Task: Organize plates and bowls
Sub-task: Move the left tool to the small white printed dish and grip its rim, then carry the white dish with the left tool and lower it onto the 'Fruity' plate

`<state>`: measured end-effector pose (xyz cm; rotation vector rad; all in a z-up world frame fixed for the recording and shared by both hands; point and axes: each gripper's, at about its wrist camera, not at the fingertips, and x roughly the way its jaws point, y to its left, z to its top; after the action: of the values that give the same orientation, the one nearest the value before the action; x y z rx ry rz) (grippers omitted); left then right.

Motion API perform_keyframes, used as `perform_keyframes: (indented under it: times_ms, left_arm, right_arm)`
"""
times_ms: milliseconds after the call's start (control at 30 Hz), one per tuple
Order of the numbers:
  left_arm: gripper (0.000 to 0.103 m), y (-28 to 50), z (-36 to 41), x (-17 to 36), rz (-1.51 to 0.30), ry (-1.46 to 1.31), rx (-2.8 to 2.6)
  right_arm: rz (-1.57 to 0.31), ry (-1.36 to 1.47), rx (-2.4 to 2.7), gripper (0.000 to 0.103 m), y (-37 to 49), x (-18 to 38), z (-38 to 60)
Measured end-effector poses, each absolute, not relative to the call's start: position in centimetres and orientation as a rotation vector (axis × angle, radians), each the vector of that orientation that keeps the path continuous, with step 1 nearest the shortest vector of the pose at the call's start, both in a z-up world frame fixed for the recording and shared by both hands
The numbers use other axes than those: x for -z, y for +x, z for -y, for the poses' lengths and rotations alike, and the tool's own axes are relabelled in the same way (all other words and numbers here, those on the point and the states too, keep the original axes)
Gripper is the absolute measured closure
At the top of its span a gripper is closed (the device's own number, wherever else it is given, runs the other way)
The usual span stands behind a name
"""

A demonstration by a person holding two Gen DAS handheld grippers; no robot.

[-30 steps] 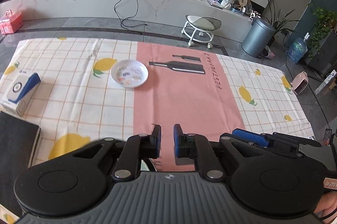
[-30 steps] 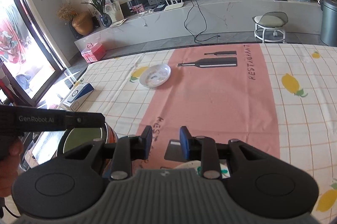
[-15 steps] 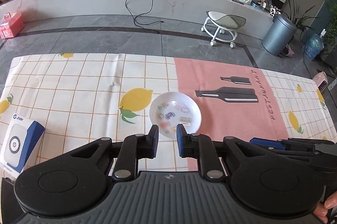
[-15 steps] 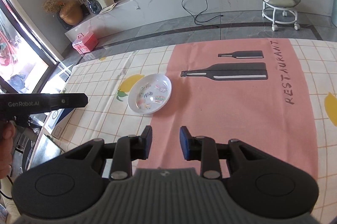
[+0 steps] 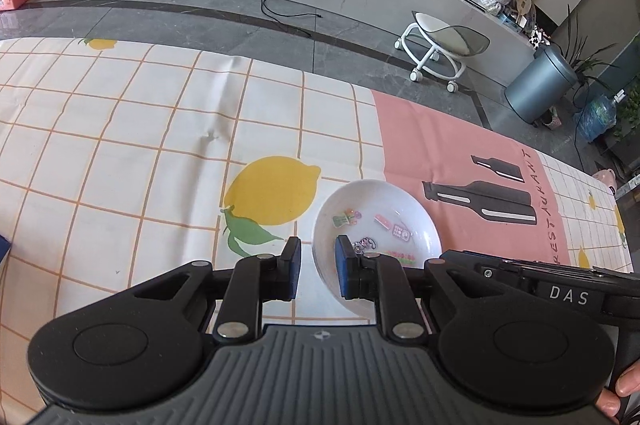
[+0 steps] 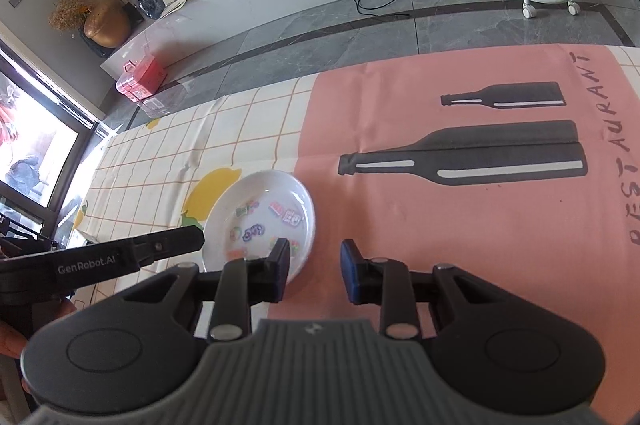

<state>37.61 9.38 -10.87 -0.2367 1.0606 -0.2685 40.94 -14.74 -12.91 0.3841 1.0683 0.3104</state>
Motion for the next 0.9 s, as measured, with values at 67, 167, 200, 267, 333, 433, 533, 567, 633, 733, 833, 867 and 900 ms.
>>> perform_keyframes:
  times_ms: [67, 167, 200, 267, 333, 433, 533, 567, 633, 733, 833, 867, 900]
  left_arm:
    - [0.083, 37.9, -9.3, 11.4, -1.069, -0.239, 0.269]
    - [0.083, 38.1, -9.2, 11.9, -1.073, -0.243, 0.272]
    - [0.083, 38.1, -9.3, 11.9, -1.067, -0.245, 0.274]
    - [0.089, 38.2, -9.4, 12.1, -1.065, -0.253, 0.277]
    - [0.094, 38.2, -9.4, 12.1, -1.071, -0.248, 0.279]
    - [0.099, 38.0, -9.1, 12.0, -1.071, -0.224, 0.267]
    - [0.099, 37.4, -9.0, 11.2, -1.062, -0.228, 0.275]
    - [0.099, 37.1, -9.0, 10.7, -1.052, -0.225, 0.280]
    - [0.099, 36.4, -8.9, 9.6, -1.038, -0.226, 0.292]
    - [0.099, 34.8, -8.4, 7.7, -1.011, -0.228, 0.298]
    - [0.100, 32.7, -7.3, 5.4, -0.985, -0.214, 0.298]
    - [0.100, 32.0, -6.9, 4.7, -0.979, -0.205, 0.297]
    - [0.100, 31.1, -6.4, 3.9, -0.972, -0.198, 0.294]
  right_arm:
    - [-1.080, 0.403, -0.311, 0.080, 41.2, 13.4, 14.8]
    - [-1.078, 0.420, -0.308, 0.081, 41.5, 13.9, 14.8]
    - [-1.077, 0.419, -0.311, 0.081, 41.5, 14.0, 14.8]
    - [-1.077, 0.425, -0.316, 0.085, 41.6, 14.1, 14.8]
    - [-1.081, 0.439, -0.330, 0.088, 41.6, 14.3, 14.7]
    - [-1.081, 0.442, -0.327, 0.098, 41.5, 14.4, 14.4]
    - [-1.082, 0.436, -0.315, 0.099, 41.3, 14.2, 14.3]
    - [-1.078, 0.442, -0.313, 0.100, 41.2, 13.9, 14.5]
    - [-1.061, 0.438, -0.324, 0.100, 40.6, 13.0, 14.7]
    - [-1.037, 0.433, -0.334, 0.100, 39.3, 11.2, 15.3]
    - [-1.009, 0.443, -0.341, 0.100, 37.3, 9.4, 16.2]
    - [-1.002, 0.447, -0.340, 0.100, 36.6, 8.8, 16.5]
    - [-0.995, 0.452, -0.338, 0.100, 35.8, 8.3, 16.8]
